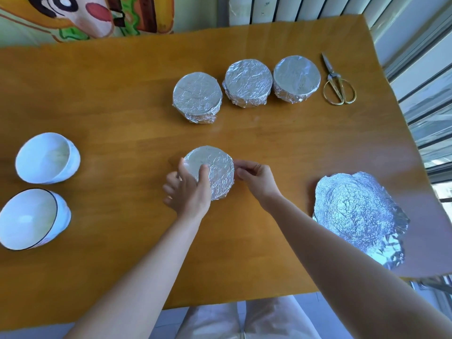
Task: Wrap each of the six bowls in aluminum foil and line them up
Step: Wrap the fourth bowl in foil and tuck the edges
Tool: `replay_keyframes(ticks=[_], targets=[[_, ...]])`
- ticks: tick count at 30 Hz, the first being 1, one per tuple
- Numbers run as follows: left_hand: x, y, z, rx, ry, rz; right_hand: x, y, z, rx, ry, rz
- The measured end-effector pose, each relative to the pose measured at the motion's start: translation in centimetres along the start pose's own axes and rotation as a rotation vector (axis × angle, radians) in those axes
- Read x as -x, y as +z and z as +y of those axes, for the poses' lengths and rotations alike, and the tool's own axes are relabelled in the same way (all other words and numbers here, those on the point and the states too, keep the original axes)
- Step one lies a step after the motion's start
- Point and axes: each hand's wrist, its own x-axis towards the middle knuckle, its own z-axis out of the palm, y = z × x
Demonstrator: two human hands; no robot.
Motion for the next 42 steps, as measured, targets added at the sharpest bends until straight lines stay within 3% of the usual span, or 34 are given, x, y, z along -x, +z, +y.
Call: replay_keyframes(ticks=[2, 4, 7, 10, 24, 29, 32, 35, 37, 42], targets=[[0.0, -0.7, -0.8, 0.038, 0.017, 0.052, 0.2, -0.3, 0.0, 0.004, 0.006, -0.01], [-0.1, -1.4, -1.6, 0.079, 0.145, 0.073, 0.9, -0.7, 0.2, 0.099, -0.057, 0.004], [-1.1, -1.5, -2.2, -0.13, 0.5, -0.018, 2.1, -1.0, 0.6, 0.173, -0.116, 0.019], [-2.4, -1.1, -2.1, -0.324, 0.633, -0.121, 2.1, -0.4, 0.7, 0.162, -0.114, -0.005], [-3.4, 0.3, -2.9, -0.338, 0.683, -0.007, 1.5, 0.7, 1.0, -0.275, 0.198, 0.04], [-3.3, 0.3, -2.9, -0.334, 0.677, 0.007, 1.6, 1.0, 0.8, -0.337, 0.22, 0.018], [-3.2, 0.4, -2.8, -0.333, 0.667, 0.012, 2.0, 1.5, 0.3, -0.283, 0.168, 0.09], [-3.1, 0.5, -2.6, -0.325, 0.647, 0.023, 2.6, 2.9, 0.2, -0.056, 0.055, 0.331], [-3.0, 0.5, -2.6, -0.328, 0.644, 0.031, 3.2, 3.8, 0.2, -0.021, 0.014, 0.403], [-3.0, 0.5, -2.5, -0.318, 0.606, 0.031, 3.6, 3.1, -0.1, -0.067, 0.039, 0.26]])
